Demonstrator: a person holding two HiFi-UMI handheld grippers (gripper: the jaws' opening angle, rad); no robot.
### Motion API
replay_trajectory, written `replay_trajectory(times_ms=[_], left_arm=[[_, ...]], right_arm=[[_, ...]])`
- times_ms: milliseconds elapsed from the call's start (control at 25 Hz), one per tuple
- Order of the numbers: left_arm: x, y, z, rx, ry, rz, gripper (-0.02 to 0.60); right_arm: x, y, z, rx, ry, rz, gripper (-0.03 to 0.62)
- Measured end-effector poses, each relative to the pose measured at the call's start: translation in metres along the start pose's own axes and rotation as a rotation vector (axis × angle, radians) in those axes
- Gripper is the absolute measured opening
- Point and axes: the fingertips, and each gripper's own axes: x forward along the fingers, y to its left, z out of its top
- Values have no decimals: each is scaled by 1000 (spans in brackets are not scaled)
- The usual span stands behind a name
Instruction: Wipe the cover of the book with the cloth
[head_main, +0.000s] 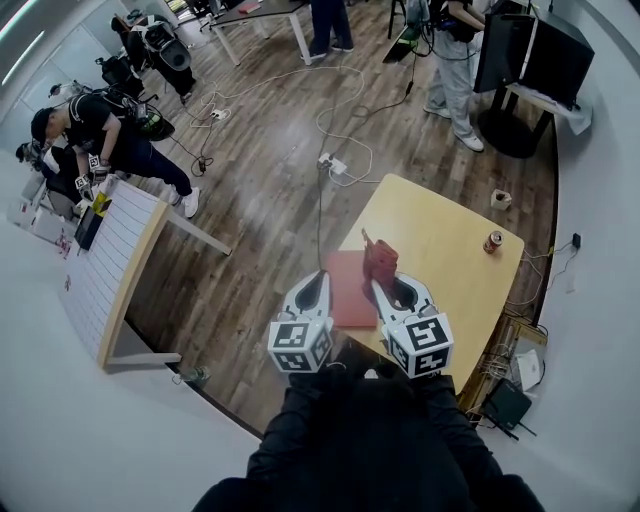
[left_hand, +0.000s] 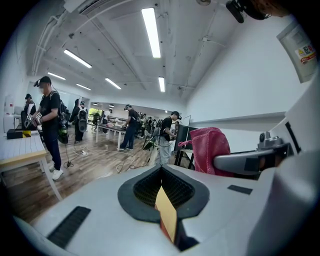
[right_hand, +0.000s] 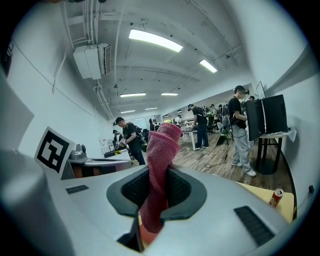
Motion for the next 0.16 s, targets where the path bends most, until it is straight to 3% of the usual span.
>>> replay_trajectory(times_ms=[160], left_arm=[[3,1,-5,1,10,3,35]], right_arm=[[3,-1,-1,-3,4,9,75]])
